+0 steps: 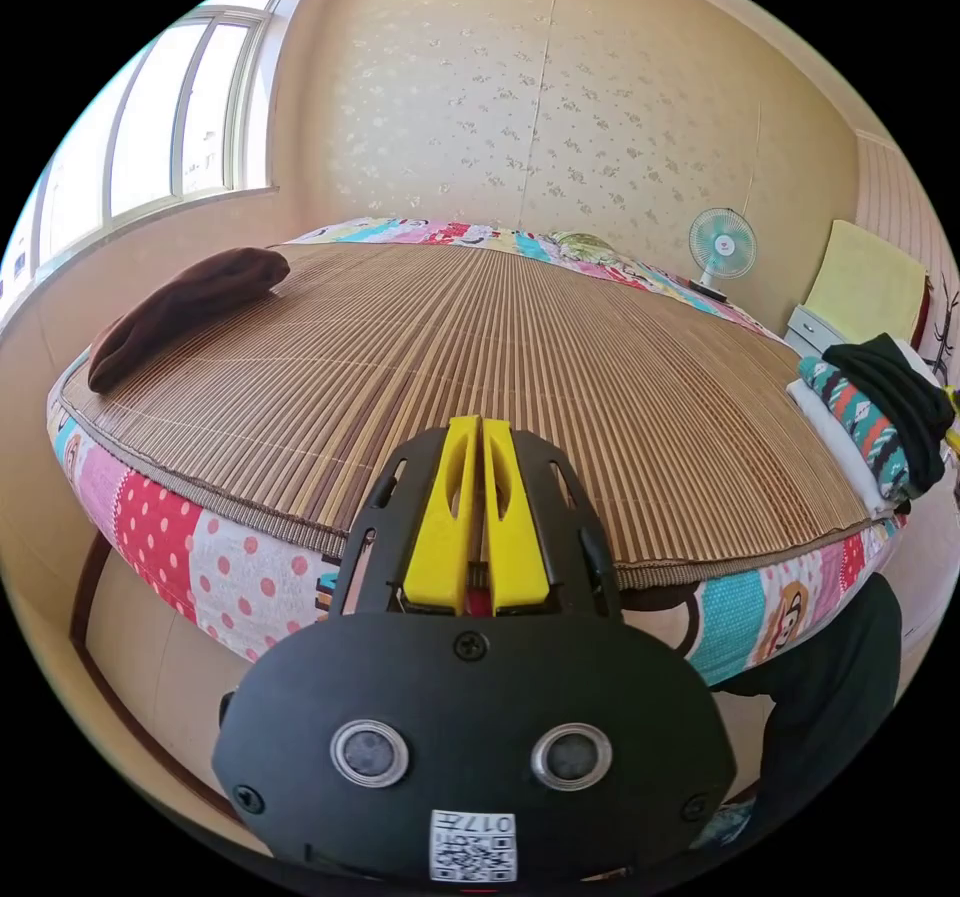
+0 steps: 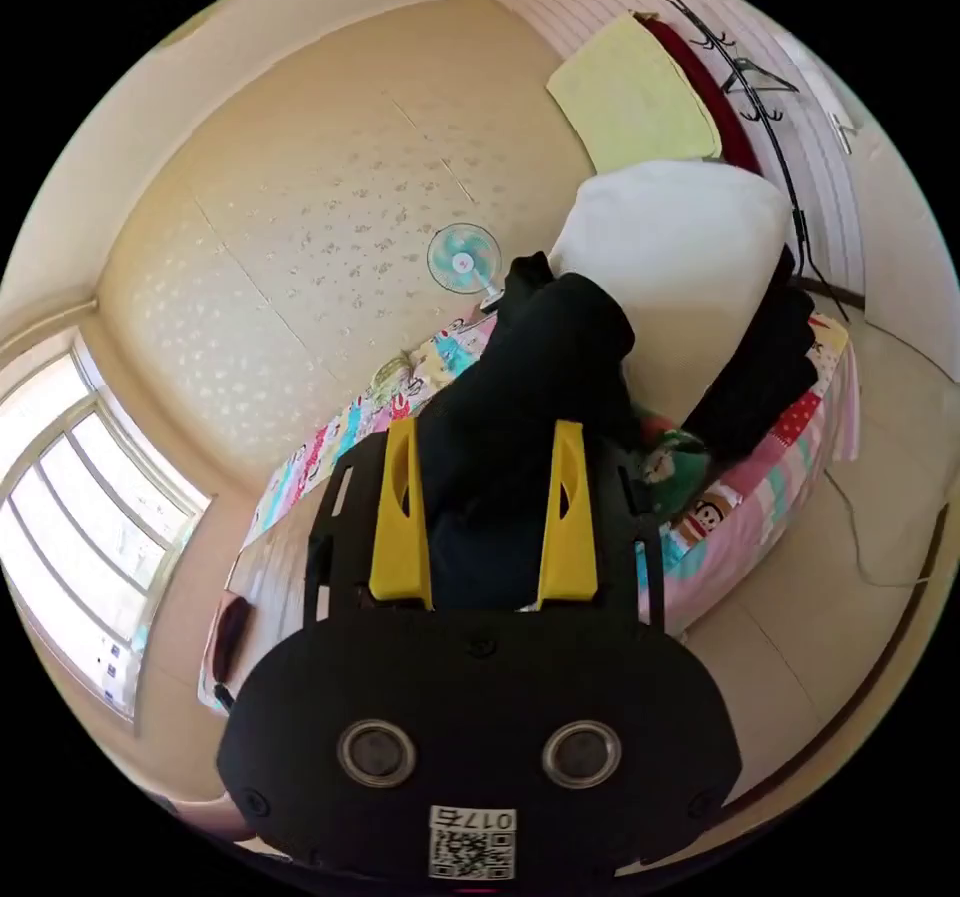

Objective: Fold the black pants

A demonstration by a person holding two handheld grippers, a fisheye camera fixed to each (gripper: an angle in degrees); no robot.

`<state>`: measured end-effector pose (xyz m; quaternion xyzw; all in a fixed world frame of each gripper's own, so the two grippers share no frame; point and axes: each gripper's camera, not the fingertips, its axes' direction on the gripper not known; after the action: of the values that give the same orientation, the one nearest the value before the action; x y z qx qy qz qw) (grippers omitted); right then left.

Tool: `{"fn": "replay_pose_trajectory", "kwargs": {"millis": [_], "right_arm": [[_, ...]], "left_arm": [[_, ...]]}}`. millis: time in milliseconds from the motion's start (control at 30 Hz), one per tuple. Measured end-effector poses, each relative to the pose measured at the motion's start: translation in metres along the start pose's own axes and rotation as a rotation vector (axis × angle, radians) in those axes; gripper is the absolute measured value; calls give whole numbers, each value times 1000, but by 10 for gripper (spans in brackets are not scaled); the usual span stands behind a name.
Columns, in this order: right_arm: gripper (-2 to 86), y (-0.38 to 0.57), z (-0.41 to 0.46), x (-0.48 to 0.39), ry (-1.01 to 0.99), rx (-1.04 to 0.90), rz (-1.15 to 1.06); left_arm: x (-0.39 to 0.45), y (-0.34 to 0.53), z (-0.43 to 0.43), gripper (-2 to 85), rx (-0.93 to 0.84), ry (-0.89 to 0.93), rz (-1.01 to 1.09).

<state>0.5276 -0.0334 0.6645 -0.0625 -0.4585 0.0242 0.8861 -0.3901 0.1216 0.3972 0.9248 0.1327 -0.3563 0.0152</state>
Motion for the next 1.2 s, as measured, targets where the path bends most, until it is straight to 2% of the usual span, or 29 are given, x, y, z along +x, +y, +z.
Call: {"fn": "replay_pose_trajectory", "kwargs": {"millis": [67, 133, 167, 233, 267, 367, 433, 533, 633, 800, 900, 1000, 1067, 1133, 1200], "right_arm": [[89, -26, 16, -43, 105, -30, -128], [43, -43, 31, -127, 31, -34, -407], [41, -44, 36, -151, 29, -43, -483], [33, -25, 55, -245, 17, -52, -812], [32, -16, 59, -265, -2, -53, -873], [33, 41, 84, -340, -252, -172, -1081], [38, 116, 110, -374, -455, -339, -1262], [49, 232, 155, -385, -589, -595, -1347], [61, 347, 195, -366, -574, -816, -1347], [82, 396, 177, -326, -619, -773, -1171], [89, 380, 169, -317, -580, -843, -1191], [98, 340, 161, -305, -594, -826, -1168], [94, 305, 159, -293, -619, -760, -1078], [96, 255, 165, -266, -623, -636, -871], [110, 227, 184, -244, -557, -616, -687]], "left_arm": [[1, 0, 3, -10, -1, 1, 0], [3, 1, 6, -10, -4, 4, 0], [4, 1, 8, -10, -6, 5, 0], [6, 1, 11, -10, -7, 5, 0], [8, 2, 13, -10, -7, 5, 0], [12, 3, 18, -10, -6, 1, 1], [16, 4, 21, -10, -6, 0, 1], [21, 5, 26, -10, -6, -3, 2], [27, 7, 32, -10, -7, -4, 3], [40, 8, 43, -10, -8, -10, 8], [50, 8, 50, -10, -11, -17, 15], [61, 8, 56, -10, -13, -33, 23], [68, 8, 59, -10, -14, -44, 27], [74, 8, 62, -10, -15, -53, 30], [82, 9, 65, -10, -14, -61, 32]]}}
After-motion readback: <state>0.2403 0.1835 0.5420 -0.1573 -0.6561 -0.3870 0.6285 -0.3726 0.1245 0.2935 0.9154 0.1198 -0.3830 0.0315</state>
